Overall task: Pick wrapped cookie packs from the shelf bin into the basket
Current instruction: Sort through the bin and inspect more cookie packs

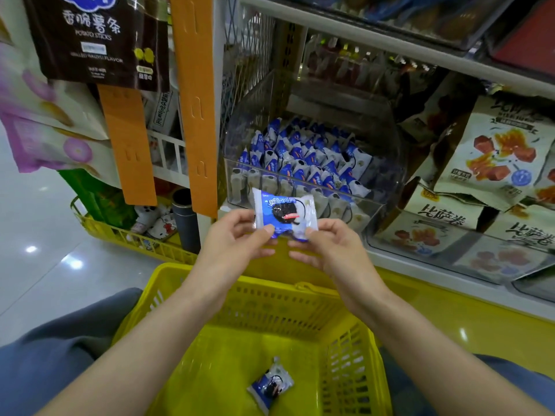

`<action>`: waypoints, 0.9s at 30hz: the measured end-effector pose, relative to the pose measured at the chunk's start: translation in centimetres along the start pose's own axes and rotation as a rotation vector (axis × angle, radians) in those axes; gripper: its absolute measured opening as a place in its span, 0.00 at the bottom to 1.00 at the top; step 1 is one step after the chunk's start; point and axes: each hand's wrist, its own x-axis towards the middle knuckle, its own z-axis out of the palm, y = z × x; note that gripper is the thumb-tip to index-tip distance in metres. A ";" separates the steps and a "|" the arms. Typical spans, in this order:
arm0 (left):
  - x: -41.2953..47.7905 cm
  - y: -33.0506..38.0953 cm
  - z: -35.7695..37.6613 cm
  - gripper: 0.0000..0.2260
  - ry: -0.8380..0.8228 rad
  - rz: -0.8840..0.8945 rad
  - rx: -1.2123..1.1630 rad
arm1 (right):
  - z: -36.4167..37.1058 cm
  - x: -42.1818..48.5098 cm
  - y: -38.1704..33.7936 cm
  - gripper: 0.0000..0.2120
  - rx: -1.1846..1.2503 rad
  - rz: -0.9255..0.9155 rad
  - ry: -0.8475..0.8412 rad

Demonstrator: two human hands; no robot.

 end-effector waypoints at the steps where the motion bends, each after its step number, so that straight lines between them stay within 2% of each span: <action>1: 0.1 0.1 -0.1 0.07 0.019 0.046 0.038 | -0.1 -0.1 0.0 0.07 -0.052 0.031 -0.064; 4: 0.5 0.1 -0.4 0.05 0.042 0.147 0.150 | -0.4 -0.5 0.2 0.14 -0.395 0.087 -0.269; 6: 0.7 0.0 -0.5 0.06 0.018 0.198 0.266 | -0.7 -0.5 0.3 0.21 -0.608 0.052 -0.246; 8: 0.7 -0.3 -0.6 0.09 -0.030 0.232 0.371 | -0.9 -0.3 0.4 0.29 -0.680 -0.055 -0.157; 9: 0.7 -0.4 -0.6 0.10 -0.059 0.238 0.405 | -1.0 -0.2 0.4 0.25 -0.660 -0.121 -0.148; 12: 0.6 -0.6 -0.3 0.12 -0.103 0.238 0.456 | -0.8 -0.2 0.1 0.05 -0.526 -0.205 -0.149; 13: 0.5 -0.6 -0.2 0.12 -0.090 0.250 0.474 | -0.8 -0.2 0.2 0.03 -0.505 -0.214 -0.132; 17: -0.1 -1.0 -0.2 0.10 -0.017 0.465 0.644 | -0.7 -0.1 0.7 0.06 -0.510 -0.172 -0.042; 20: -0.7 -1.3 0.0 0.04 -0.034 0.644 0.756 | -0.6 0.0 0.7 0.08 -0.422 -0.134 0.013; 22: -0.7 -1.4 0.0 0.03 -0.045 0.696 0.807 | -0.7 0.1 0.7 0.08 -0.396 -0.142 0.033; 24: -0.7 -1.5 0.1 0.04 -0.053 0.670 0.796 | -0.8 0.1 0.8 0.07 -0.407 -0.172 0.042; 27: -0.9 -1.5 0.5 0.05 -0.076 0.469 0.623 | -0.9 -0.1 1.0 0.04 -0.424 -0.235 0.039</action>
